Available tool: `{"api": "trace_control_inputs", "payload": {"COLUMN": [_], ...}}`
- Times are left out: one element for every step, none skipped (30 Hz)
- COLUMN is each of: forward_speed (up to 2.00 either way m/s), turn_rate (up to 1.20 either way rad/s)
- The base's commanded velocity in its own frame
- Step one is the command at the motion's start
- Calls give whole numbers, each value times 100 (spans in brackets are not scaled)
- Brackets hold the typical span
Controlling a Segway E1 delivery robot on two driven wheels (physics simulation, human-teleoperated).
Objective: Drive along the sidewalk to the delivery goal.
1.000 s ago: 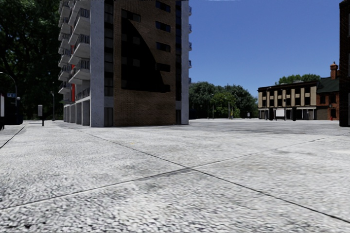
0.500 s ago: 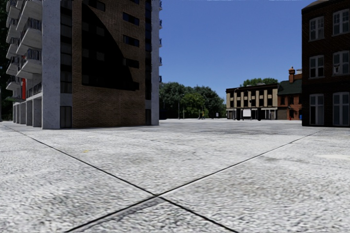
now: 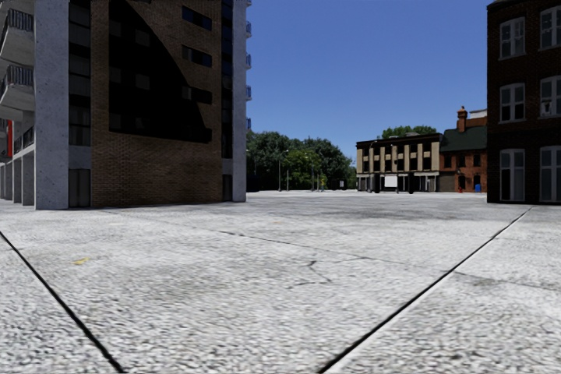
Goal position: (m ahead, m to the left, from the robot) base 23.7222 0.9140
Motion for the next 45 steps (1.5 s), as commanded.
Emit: {"api": "trace_control_inputs", "payload": {"forward_speed": [200,200,200,200,200,200,200,200,200,200,200,200,200,200,200,200,200,200,200,200,200,200,200,200,200,200,200,200,200,200,200,200,200,200,200,200,200,200,200,200,200,200,200,200,200], "turn_rate": [0,0,0,0,0,0,0,0,0,0,0,0,0,0,0,0,0,0,0,0,0,0,0,0,0,0,0,0,0,0,0,0,0,0,0,0,0,0,0,0,0,0,0,0,0]}}
